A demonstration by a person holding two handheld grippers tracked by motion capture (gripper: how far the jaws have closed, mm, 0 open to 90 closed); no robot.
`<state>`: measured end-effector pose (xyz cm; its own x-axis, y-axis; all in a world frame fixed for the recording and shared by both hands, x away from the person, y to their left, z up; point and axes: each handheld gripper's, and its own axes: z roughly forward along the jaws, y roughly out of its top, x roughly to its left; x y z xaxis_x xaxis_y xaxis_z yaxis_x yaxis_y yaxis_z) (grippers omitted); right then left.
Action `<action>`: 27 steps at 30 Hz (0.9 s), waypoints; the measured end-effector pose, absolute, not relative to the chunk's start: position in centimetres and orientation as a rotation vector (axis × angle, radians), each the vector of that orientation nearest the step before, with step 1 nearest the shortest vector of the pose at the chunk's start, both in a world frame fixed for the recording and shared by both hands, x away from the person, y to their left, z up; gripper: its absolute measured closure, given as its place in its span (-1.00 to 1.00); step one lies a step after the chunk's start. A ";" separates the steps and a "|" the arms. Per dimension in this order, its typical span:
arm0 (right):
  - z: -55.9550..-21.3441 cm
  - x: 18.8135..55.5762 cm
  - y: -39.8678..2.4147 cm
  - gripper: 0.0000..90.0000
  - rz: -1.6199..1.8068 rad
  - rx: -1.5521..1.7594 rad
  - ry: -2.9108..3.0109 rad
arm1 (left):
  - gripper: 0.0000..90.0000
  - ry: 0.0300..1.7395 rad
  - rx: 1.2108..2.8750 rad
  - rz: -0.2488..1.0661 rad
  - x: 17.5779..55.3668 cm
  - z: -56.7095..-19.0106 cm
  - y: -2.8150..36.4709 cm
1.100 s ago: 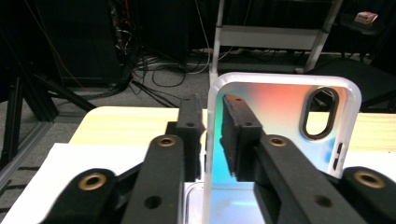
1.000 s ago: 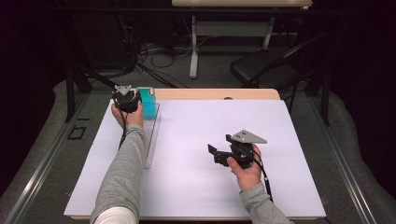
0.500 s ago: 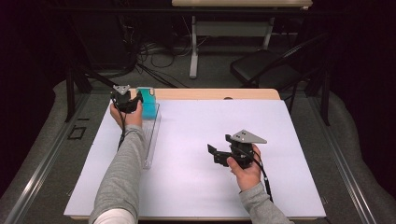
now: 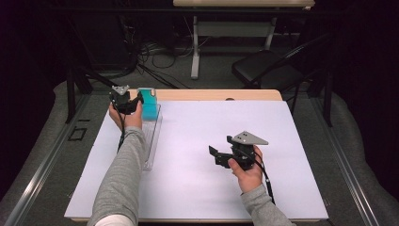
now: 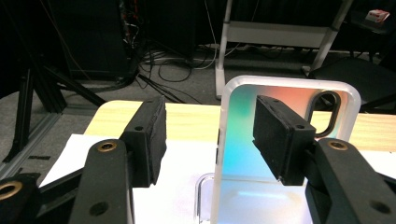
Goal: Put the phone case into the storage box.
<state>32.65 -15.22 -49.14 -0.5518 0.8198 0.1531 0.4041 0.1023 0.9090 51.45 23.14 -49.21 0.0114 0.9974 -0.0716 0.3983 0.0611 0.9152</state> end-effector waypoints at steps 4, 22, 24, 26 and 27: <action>-49.1 32.7 -15.2 -0.57 1.442 1.192 1.996 | -0.01 1.528 1.467 0.927 51.1 -49.0 23.3; -49.1 32.7 -14.9 -0.56 1.445 1.191 2.009 | -0.01 1.486 1.485 0.892 49.4 -46.8 24.7; -49.1 32.7 -15.0 -0.57 1.446 1.194 2.008 | -0.01 1.478 1.483 0.905 49.1 -46.4 24.8; -49.1 32.8 -15.1 -0.57 1.445 1.191 2.007 | -0.01 1.457 1.480 0.883 49.0 -46.1 25.0; -49.1 32.8 -15.1 -0.56 1.445 1.187 2.007 | -0.01 1.458 1.482 0.868 48.9 -46.0 24.9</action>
